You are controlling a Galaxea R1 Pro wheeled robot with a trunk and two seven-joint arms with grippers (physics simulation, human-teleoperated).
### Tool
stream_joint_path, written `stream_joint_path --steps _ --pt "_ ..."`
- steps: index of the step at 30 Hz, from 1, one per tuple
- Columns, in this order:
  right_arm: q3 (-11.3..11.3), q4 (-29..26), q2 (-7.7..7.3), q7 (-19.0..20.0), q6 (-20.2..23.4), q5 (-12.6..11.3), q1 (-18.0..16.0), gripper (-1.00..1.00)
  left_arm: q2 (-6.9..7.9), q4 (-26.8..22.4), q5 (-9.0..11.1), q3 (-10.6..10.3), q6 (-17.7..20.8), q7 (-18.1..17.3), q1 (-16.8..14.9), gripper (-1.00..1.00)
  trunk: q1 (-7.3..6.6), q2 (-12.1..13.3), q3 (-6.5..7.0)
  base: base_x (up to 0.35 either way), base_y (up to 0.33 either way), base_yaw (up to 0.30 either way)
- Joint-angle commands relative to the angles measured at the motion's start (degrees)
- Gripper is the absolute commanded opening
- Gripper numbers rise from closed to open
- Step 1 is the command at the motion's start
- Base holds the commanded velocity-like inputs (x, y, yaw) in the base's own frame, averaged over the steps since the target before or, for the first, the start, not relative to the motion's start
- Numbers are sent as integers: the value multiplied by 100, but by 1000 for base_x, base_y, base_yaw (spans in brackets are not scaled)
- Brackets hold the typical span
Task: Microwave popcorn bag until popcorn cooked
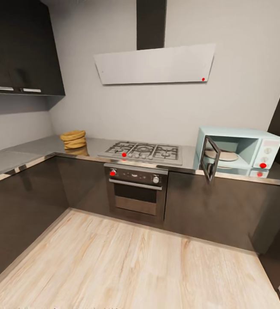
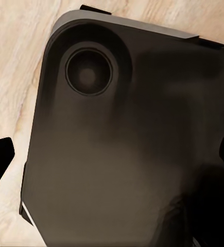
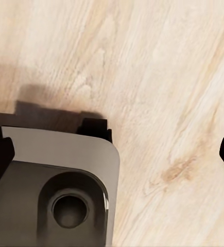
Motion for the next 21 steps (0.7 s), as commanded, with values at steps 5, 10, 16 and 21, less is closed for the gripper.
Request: stream_joint_path --steps 5,10,16,21 --pt "-12 19 -7 9 -28 60 -5 100 3 -4 36 -8 -8 2 5 100 0 -3 -5 0 0 269" --pt "-13 19 -17 10 -20 60 -3 100 4 -4 37 -8 -7 -2 1 100 0 -3 -5 0 0 268" --pt "6 16 -3 -112 -31 75 161 100 -14 -4 35 -3 -7 -54 2 100 0 -3 -5 0 0 226" --pt "14 9 8 -131 -67 86 181 100 -22 -4 36 1 -7 -57 1 100 0 -3 -5 0 0 216"
